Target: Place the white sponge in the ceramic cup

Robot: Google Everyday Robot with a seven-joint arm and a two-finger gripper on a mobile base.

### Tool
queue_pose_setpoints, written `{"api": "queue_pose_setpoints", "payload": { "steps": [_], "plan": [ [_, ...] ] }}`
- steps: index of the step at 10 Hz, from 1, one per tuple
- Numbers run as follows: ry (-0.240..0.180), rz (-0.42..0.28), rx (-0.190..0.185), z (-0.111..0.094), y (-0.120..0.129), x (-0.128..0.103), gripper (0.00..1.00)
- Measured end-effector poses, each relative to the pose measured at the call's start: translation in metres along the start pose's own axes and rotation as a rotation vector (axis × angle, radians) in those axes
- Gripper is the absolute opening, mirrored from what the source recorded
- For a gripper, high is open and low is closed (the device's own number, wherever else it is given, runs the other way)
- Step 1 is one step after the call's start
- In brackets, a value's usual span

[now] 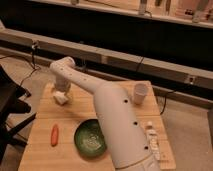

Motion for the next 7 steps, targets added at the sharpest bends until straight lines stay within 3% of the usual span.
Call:
{"api": "queue_pose_setpoints", "payload": {
  "steps": [4, 7],
  "plan": [
    [-0.009, 0.005, -0.01, 0.012, -0.001, 0.01, 0.8],
    [-0.06, 0.012, -0.034, 0.037, 0.005, 0.009, 0.8]
  ]
}}
